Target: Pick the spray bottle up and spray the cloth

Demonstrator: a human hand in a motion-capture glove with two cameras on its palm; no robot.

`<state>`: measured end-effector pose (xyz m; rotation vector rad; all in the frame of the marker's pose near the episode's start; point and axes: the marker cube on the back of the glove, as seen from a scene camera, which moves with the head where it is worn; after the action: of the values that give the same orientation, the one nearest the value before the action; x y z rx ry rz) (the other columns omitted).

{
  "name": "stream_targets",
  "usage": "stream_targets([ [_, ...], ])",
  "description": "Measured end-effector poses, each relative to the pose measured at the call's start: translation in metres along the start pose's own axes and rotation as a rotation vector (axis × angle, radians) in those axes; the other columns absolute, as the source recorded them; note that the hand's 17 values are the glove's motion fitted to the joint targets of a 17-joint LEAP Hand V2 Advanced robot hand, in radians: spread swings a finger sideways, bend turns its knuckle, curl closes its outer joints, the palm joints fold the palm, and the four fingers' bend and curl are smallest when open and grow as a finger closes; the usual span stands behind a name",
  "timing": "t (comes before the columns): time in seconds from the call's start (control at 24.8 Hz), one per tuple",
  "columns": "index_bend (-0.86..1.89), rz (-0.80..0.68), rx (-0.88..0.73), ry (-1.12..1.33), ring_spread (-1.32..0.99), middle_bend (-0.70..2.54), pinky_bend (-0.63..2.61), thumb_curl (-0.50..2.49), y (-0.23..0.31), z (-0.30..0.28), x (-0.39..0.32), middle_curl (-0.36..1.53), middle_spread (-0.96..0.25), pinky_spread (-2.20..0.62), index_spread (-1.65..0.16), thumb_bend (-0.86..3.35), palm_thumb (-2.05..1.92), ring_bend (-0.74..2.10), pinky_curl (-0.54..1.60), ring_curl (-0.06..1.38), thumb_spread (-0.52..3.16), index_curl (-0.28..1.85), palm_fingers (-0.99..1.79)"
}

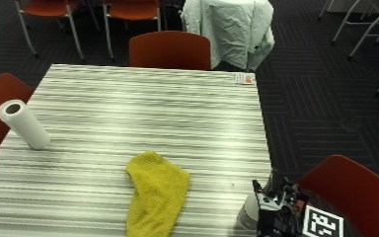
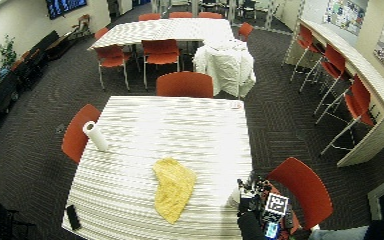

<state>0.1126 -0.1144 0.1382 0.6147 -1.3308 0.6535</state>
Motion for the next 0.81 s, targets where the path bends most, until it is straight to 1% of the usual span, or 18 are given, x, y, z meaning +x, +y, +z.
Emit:
stream_targets([
  [0.2, 0.17, -0.003, -0.010, -0.001, 0.11, 0.20, 0.41, 0.52, 0.003, 0.004, -0.002, 0.34, 0.00, 0.17, -0.34, 0.06, 0.96, 0.33, 0.35, 0.31, 1.02, 0.29, 0.19],
  [0.36, 0.20, -0.022, -0.005, -0.004, 0.11, 0.22, 0.37, 0.53, 0.003, 0.004, -0.002, 0.35, 0.00, 0.16, -0.32, 0.05, 0.99, 0.31, 0.34, 0.31, 1.03, 0.31, 0.26],
  [0.48, 0.31, -0.029, 0.008, -0.029, 0.10, 0.29, 0.25, 0.54, 0.002, 0.001, -0.005, 0.37, 0.00, 0.16, -0.26, 0.08, 1.04, 0.26, 0.30, 0.30, 1.08, 0.35, 0.43],
  [0.52, 0.39, -0.031, 0.011, -0.044, 0.09, 0.32, 0.17, 0.55, 0.001, -0.001, -0.005, 0.38, 0.00, 0.16, -0.25, 0.09, 1.06, 0.27, 0.28, 0.30, 1.08, 0.37, 0.52],
  [0.6, 0.44, -0.038, 0.019, -0.062, 0.07, 0.39, 0.07, 0.56, -0.002, -0.004, -0.005, 0.41, 0.00, 0.14, -0.23, 0.11, 1.09, 0.28, 0.24, 0.30, 1.10, 0.38, 0.65],
  [0.73, 0.48, -0.056, 0.037, -0.052, 0.01, 0.48, 0.02, 0.57, -0.004, -0.009, -0.003, 0.44, -0.01, 0.12, -0.21, 0.12, 1.13, 0.39, 0.20, 0.33, 1.10, 0.41, 0.83],
  [0.81, 0.48, -0.068, 0.052, -0.041, -0.02, 0.51, 0.04, 0.58, -0.005, -0.012, -0.002, 0.46, -0.02, 0.10, -0.20, 0.13, 1.15, 0.44, 0.19, 0.35, 1.10, 0.43, 0.86],
])
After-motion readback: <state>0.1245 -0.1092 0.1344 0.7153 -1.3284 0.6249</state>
